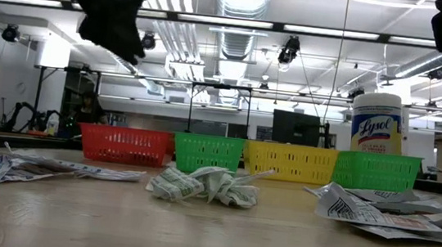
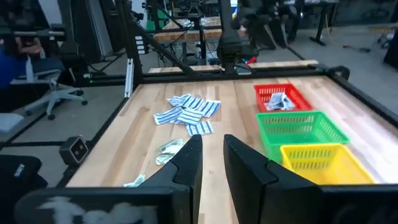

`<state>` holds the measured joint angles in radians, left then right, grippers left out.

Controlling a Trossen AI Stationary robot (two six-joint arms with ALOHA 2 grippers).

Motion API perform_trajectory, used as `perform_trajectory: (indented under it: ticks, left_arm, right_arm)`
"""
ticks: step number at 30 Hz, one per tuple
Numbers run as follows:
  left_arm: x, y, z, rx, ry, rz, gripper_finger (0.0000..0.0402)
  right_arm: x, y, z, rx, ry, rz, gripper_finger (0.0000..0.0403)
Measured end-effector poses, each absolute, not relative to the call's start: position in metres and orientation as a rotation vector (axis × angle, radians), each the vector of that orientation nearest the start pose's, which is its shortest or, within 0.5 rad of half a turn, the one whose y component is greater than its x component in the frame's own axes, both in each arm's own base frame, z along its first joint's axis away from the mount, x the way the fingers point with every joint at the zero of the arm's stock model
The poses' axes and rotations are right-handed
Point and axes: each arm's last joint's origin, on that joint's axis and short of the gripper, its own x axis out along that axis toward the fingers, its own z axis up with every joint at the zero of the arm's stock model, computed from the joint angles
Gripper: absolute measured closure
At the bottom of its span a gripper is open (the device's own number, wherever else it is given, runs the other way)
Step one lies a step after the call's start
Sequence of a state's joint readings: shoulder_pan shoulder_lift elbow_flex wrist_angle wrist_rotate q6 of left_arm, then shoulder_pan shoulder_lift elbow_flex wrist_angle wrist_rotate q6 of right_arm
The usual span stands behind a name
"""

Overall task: Pick & Place First Aid Supplies
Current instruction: Put the alcohol pad into the red basket

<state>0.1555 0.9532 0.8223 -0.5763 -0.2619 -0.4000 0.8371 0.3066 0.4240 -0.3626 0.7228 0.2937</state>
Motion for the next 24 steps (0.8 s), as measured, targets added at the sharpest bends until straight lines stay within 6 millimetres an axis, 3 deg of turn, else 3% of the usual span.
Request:
perform_trajectory:
  ticks: [7, 14, 24]
  left_arm:
    - [0.178, 0.009, 0.274, -0.225, 0.385, 0.324, 0.0223]
    - [0.163, -0.003, 0.25, -0.221, 0.291, 0.234, 0.0223]
    - [0.144, -0.005, 0.224, -0.235, 0.181, 0.2, 0.0223]
  right_arm:
    - [0.084, 0.067, 0.249, 0.171, 0.274, 0.155, 0.0342]
    - [0.097, 0.086, 0.253, 0.2, 0.407, 0.196, 0.0344]
    - [0.113, 0.109, 0.247, 0.299, 0.869, 0.053, 0.0344]
